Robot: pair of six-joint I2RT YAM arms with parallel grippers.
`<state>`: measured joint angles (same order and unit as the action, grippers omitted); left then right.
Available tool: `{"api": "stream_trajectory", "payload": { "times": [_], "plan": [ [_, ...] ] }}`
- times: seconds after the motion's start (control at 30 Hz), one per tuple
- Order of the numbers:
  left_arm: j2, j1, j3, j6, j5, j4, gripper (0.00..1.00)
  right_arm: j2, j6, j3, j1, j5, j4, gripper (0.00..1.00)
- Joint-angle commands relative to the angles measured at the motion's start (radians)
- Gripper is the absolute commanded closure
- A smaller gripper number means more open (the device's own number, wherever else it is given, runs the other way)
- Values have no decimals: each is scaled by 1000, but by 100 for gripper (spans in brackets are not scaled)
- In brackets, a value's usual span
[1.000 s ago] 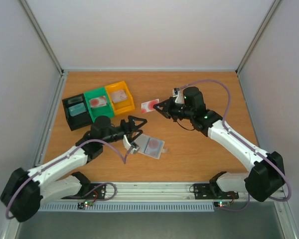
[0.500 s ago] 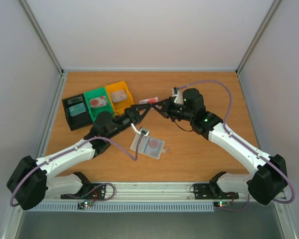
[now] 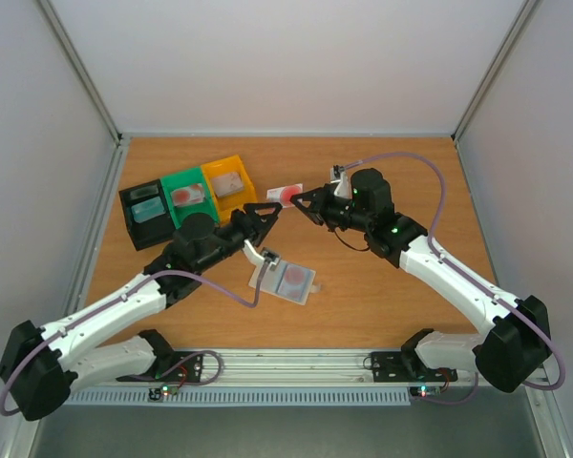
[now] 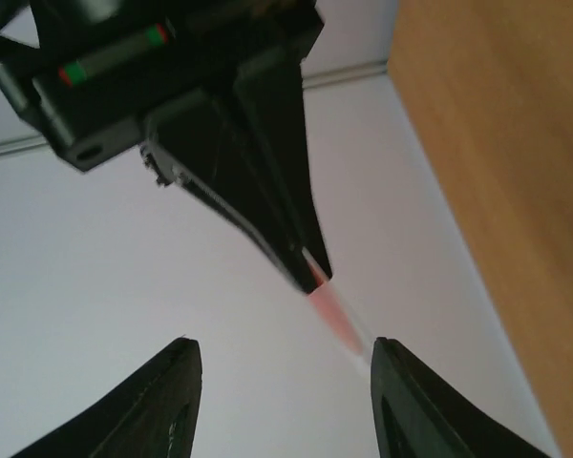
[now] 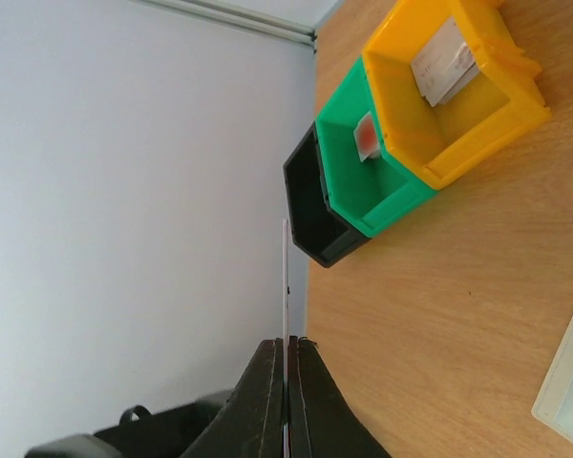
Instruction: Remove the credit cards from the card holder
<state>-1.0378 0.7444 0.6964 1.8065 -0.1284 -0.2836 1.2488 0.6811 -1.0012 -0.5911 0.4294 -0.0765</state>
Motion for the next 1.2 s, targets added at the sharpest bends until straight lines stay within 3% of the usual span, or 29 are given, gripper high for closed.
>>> {"api": "stream_trajectory", "payload": {
  "times": [0.0,0.13,0.3,0.43,0.67,0.93,0.97,1.07,1.17],
  "plan": [
    [8,15,-10,3,-6,38,50,-15,11,-4,-7,8,37,99],
    [-85,16,47,-6,75,-35,50,-25,15,5,-7,14,44,99],
    [-127,15,77,-11,78,-50,52,-39,14,5,-9,17,47,99],
    [-143,16,91,-23,83,-71,66,-38,14,8,-9,23,47,99],
    [-142,21,87,-46,105,-88,99,-24,17,12,-8,34,52,99],
    [-138,22,127,-145,178,-36,100,-13,14,10,-8,44,65,98],
    [-134,22,137,-174,204,-9,100,-11,8,8,-8,44,63,92],
    [-111,16,156,-327,257,107,100,-8,-12,6,-3,36,47,61],
    [-82,-29,179,-493,236,289,100,-10,-43,-2,14,32,6,46]
  ]
}}
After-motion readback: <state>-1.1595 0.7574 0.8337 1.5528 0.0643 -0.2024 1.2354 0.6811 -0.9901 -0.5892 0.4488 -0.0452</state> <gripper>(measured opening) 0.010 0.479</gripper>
